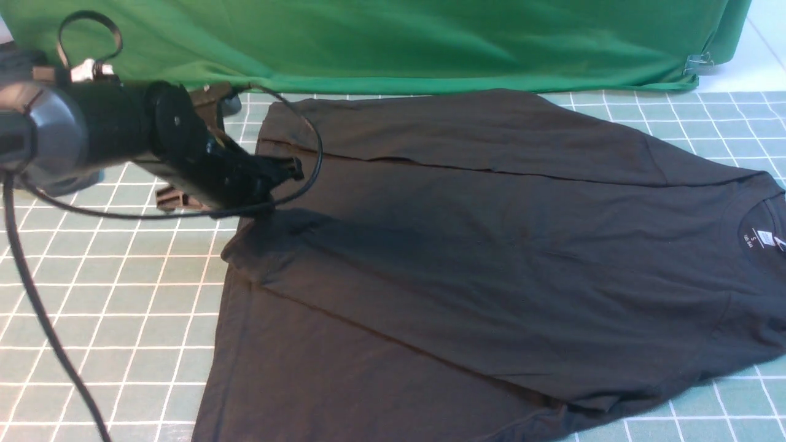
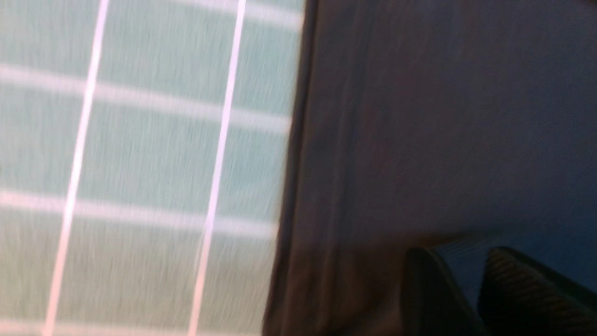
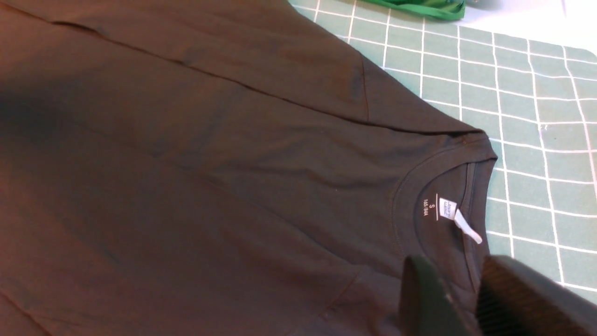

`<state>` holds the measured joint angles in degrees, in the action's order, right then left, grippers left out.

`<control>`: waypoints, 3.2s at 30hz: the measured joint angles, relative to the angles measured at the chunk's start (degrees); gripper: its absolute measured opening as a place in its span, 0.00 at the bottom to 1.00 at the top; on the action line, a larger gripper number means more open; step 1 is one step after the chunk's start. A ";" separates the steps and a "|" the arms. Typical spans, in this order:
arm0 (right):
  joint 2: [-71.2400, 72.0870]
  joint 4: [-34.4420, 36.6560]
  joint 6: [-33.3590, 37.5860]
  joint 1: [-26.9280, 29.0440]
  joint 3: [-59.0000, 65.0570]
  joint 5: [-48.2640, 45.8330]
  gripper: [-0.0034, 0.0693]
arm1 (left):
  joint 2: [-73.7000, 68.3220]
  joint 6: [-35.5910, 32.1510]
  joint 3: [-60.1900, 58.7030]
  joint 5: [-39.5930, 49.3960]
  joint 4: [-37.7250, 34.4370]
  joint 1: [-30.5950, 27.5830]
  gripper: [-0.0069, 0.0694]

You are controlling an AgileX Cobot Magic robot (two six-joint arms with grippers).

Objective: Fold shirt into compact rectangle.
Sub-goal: 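Fold the left side of the black T-shirt inward over its body, then grab the top left corner of the dark shirt with the left gripper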

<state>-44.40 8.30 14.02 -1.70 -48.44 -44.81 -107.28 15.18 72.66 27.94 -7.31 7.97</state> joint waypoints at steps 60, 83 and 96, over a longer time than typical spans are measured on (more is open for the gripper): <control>0.00 -0.07 -1.89 0.00 0.00 4.33 0.35 | -28.06 8.44 30.40 -5.30 -32.09 -4.46 0.47; 0.00 -0.19 -1.95 0.00 -0.04 4.28 0.35 | -20.37 7.29 30.14 -3.36 -31.55 -4.46 0.11; 0.00 -0.19 -1.95 0.00 -0.04 4.32 0.36 | -9.68 9.63 27.06 15.58 -13.14 -0.46 0.11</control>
<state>-44.40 8.11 12.06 -1.70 -48.48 -40.49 -116.96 24.81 99.72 43.52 -20.46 7.51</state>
